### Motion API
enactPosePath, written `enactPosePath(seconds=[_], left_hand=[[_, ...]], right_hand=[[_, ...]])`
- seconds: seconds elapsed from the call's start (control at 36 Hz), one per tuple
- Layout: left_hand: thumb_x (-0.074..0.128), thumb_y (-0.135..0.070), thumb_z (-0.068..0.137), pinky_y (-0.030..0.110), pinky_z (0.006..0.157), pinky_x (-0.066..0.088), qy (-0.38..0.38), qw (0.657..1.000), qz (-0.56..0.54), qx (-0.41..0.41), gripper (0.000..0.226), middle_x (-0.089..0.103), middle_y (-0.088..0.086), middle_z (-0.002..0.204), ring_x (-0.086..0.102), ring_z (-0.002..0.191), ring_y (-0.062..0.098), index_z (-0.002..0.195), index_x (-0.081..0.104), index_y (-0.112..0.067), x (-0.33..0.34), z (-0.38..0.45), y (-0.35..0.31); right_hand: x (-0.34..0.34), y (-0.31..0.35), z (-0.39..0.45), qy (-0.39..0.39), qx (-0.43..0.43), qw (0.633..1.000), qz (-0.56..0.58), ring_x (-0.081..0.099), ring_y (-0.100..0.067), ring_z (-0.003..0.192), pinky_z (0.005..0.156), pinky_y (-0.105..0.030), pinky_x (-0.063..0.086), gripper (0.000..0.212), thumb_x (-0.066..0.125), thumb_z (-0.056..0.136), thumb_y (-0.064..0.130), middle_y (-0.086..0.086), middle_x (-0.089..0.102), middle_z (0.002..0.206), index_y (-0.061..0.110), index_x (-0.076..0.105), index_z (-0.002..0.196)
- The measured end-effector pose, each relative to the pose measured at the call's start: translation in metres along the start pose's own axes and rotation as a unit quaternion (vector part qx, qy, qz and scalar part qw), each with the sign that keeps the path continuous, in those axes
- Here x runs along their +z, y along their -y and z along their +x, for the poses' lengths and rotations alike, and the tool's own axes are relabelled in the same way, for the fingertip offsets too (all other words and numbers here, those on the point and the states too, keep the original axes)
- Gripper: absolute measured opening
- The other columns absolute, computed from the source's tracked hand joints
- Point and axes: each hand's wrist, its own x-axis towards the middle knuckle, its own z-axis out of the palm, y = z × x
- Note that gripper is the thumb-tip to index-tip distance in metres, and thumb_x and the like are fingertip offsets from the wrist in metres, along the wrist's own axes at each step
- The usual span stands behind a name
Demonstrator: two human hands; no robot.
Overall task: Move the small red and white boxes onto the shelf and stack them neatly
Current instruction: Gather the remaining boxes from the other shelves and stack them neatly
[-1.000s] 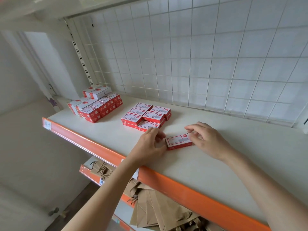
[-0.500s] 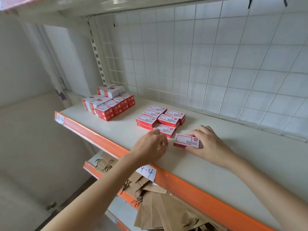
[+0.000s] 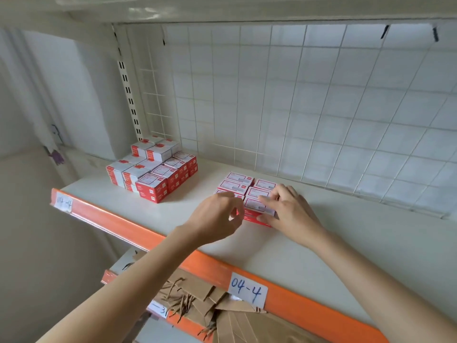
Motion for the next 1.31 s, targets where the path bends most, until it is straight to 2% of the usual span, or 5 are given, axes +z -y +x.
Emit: enactPosePath(seconds=[0.14, 0.25, 0.5, 0.67, 1.31], left_hand=[[0.057, -0.017, 0.085, 0.031, 0.062, 0.046, 0.04, 0.997, -0.011, 0.057, 0.012, 0.062, 0.003, 0.079, 0.053, 0.068, 0.019, 0.083, 0.067, -0.011, 0.0, 0.014, 0.001], [0.054, -0.017, 0.086, 0.033, 0.062, 0.043, 0.093, 0.987, -0.006, 0.134, 0.012, 0.062, 0.006, 0.082, 0.056, 0.074, 0.025, 0.083, 0.065, -0.011, 0.003, 0.027, -0.005], [0.046, -0.026, 0.093, 0.031, 0.072, 0.046, 0.137, 0.955, 0.028, 0.261, 0.02, 0.059, 0.003, 0.099, 0.057, 0.095, 0.024, 0.099, 0.062, -0.016, 0.031, 0.048, -0.066], [0.045, -0.028, 0.093, 0.025, 0.067, 0.034, 0.135, 0.938, 0.022, 0.318, 0.02, 0.059, 0.001, 0.103, 0.057, 0.097, 0.021, 0.101, 0.061, -0.018, 0.054, 0.047, -0.141], [0.047, -0.026, 0.091, 0.029, 0.074, 0.044, 0.174, 0.897, -0.028, 0.404, 0.022, 0.056, 0.004, 0.105, 0.057, 0.097, 0.024, 0.106, 0.061, -0.018, 0.154, 0.026, -0.48]], right_hand=[[-0.006, 0.004, -0.005, 0.021, 0.038, 0.998, 0.047, 0.039, -0.017, 0.119, 0.099, -0.03, 0.034, 0.046, 0.06, 0.089, 0.037, 0.0, 0.048, 0.121, 0.02, 0.054, 0.131], [-0.009, 0.004, -0.022, -0.009, 0.059, 0.995, 0.076, 0.046, -0.015, 0.109, 0.091, -0.016, 0.033, 0.04, 0.063, 0.088, 0.025, -0.001, 0.054, 0.111, 0.016, 0.058, 0.126], [-0.046, -0.012, -0.096, 0.045, 0.19, 0.98, -0.045, 0.042, -0.016, 0.12, 0.102, -0.03, 0.035, 0.043, 0.05, 0.093, 0.036, 0.001, 0.048, 0.126, 0.016, 0.049, 0.131], [-0.087, -0.029, -0.172, 0.063, 0.266, 0.959, -0.081, 0.046, -0.018, 0.12, 0.099, -0.03, 0.036, 0.04, 0.048, 0.094, 0.034, -0.001, 0.051, 0.127, 0.014, 0.051, 0.129], [-0.211, -0.137, -0.492, 0.018, 0.438, 0.896, -0.067, 0.054, -0.017, 0.107, 0.091, -0.032, 0.044, 0.027, 0.055, 0.092, 0.026, 0.001, 0.057, 0.115, 0.014, 0.055, 0.116]])
